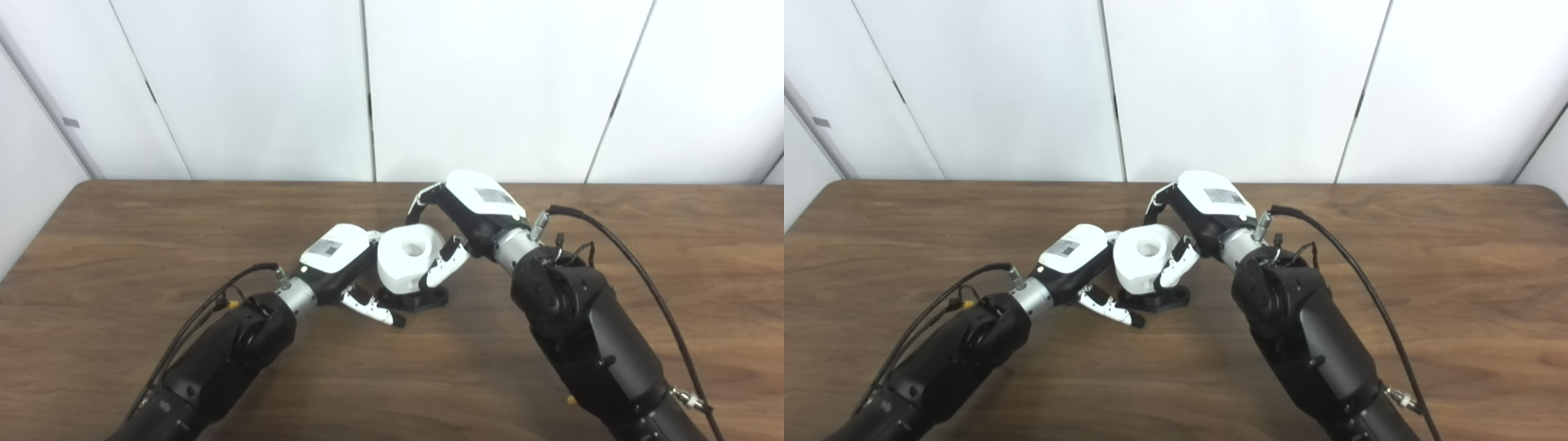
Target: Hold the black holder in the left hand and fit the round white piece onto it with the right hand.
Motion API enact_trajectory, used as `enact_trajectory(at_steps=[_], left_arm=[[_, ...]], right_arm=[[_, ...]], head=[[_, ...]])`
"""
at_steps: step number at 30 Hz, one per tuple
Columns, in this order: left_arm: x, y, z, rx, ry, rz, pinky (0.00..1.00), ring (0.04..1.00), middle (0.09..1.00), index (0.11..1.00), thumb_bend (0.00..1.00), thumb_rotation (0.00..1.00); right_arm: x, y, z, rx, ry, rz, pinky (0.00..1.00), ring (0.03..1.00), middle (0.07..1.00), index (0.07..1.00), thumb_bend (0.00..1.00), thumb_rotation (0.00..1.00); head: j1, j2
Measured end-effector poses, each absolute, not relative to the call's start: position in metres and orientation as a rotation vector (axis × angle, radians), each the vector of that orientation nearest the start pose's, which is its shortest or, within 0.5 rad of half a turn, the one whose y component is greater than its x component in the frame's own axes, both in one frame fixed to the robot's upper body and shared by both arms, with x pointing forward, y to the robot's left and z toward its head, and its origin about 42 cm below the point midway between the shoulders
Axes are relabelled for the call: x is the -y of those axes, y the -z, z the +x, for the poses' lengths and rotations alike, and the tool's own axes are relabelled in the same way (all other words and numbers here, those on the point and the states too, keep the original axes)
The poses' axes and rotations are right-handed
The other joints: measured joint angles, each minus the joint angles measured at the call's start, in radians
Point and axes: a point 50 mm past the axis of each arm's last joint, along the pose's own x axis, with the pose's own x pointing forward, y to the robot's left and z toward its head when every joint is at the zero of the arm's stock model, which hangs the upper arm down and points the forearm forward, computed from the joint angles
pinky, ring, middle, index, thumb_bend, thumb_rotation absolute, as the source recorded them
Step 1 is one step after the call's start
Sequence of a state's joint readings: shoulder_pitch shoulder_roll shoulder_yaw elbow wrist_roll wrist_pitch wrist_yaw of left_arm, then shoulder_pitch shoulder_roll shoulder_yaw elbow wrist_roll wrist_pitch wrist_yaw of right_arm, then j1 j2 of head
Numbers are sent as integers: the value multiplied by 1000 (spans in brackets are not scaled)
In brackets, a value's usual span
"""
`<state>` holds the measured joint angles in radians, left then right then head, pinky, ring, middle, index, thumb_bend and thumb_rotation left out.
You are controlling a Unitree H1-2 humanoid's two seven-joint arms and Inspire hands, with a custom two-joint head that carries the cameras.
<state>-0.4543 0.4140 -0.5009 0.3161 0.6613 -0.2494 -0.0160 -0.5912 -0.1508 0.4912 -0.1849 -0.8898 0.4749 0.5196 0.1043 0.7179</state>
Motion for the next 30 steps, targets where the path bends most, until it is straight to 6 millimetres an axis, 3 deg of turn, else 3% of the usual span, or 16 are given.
enact_trajectory(at_steps=[10,20,30], left_arm=[[-210,-142,398,390,572,1186,657,808,795,552,1000,315],[-211,-142,398,386,573,1187,660,806,812,553,1000,320],[-211,-142,398,388,574,1186,654,808,810,533,1000,283]], right_arm=[[84,-279,379,250,-492,-1180,776,803,743,481,520,134],[81,-279,378,248,-492,-1165,848,834,756,482,519,135],[83,-279,379,247,-492,-1169,808,806,740,482,520,134]], head=[[2,3],[5,6],[2,8]])
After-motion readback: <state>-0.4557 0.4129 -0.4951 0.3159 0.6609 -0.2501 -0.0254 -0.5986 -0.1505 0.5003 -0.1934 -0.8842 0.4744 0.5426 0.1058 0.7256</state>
